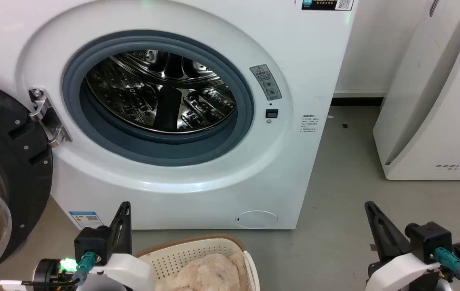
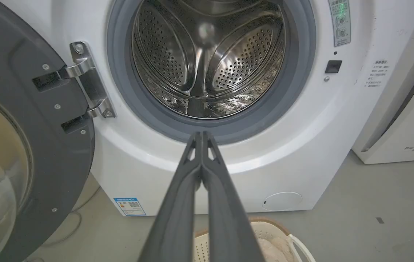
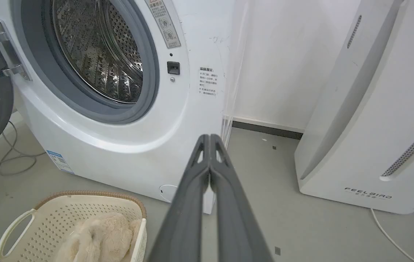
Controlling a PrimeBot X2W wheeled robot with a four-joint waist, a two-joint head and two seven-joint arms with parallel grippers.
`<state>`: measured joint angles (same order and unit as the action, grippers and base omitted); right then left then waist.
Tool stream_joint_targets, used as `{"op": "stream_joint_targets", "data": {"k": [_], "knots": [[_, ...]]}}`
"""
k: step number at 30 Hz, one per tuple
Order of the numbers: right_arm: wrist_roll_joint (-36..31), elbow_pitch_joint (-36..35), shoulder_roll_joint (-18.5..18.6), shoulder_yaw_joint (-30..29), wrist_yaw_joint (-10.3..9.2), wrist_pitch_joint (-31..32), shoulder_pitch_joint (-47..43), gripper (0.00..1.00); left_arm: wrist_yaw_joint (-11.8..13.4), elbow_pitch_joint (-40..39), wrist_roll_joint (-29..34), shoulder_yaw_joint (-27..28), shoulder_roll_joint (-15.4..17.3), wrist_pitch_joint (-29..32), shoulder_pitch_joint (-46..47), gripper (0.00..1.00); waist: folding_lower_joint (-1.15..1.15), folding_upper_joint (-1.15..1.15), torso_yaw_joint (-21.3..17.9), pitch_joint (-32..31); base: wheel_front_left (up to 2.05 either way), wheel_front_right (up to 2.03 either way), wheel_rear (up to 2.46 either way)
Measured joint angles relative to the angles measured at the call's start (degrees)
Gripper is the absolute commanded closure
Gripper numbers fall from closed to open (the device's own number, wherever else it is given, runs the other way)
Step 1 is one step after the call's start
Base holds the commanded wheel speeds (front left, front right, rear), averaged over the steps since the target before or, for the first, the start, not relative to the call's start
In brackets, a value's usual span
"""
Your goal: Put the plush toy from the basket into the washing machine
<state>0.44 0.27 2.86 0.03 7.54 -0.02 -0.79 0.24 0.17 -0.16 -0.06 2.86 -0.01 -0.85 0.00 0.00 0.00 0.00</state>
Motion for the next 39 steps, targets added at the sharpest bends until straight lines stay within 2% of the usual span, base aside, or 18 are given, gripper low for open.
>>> {"op": "stream_joint_targets", "data": {"k": [1,2,20,39], "knots": [[0.0,0.0,0.0,0.01,0.0,0.0,0.0,1.0,0.0,0.0,0.0,0.01,0.0,0.0,0.0,1.0,0.0,0.0,0.0,0.0,0.0,0.0,0.0],[0.02,0.01,0.0,-0.01,0.0,0.0,-0.01,0.0,0.02,0.01,-0.01,-0.02,0.0,0.0,-0.02,0.0,0.0,0.0,0.0,0.0,0.0,0.0,0.0],[0.91,0.01,0.0,0.05,0.0,-1.13,-0.04,0.0,0.18,0.98,-0.13,-1.12,0.0,-1.14,-0.05,0.0,0.0,0.0,-0.19,0.5,0.0,0.0,0.0],[1.66,-0.67,0.0,-0.15,0.0,-3.48,-0.04,0.0,0.34,7.31,-2.21,-4.33,-0.02,-3.15,1.51,0.0,0.0,0.0,-1.32,3.31,0.0,0.0,0.0]]}}
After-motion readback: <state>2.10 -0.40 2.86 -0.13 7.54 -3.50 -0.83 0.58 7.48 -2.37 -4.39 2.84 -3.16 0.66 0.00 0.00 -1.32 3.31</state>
